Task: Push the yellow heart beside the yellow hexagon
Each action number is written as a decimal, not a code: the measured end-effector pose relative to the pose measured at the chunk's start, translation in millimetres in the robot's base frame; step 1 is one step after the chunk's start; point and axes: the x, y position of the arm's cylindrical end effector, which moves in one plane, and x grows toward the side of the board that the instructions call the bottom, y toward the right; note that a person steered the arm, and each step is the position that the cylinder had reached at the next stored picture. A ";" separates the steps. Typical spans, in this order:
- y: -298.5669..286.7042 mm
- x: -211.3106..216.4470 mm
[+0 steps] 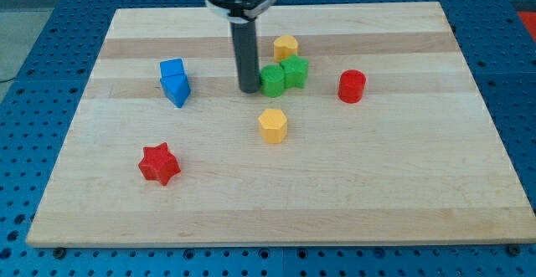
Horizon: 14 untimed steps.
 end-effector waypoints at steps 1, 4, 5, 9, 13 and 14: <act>28.5 -8.4; -18.3 -35.8; -13.8 -103.3; 66.1 -107.9; 71.7 -97.7; 60.1 -87.0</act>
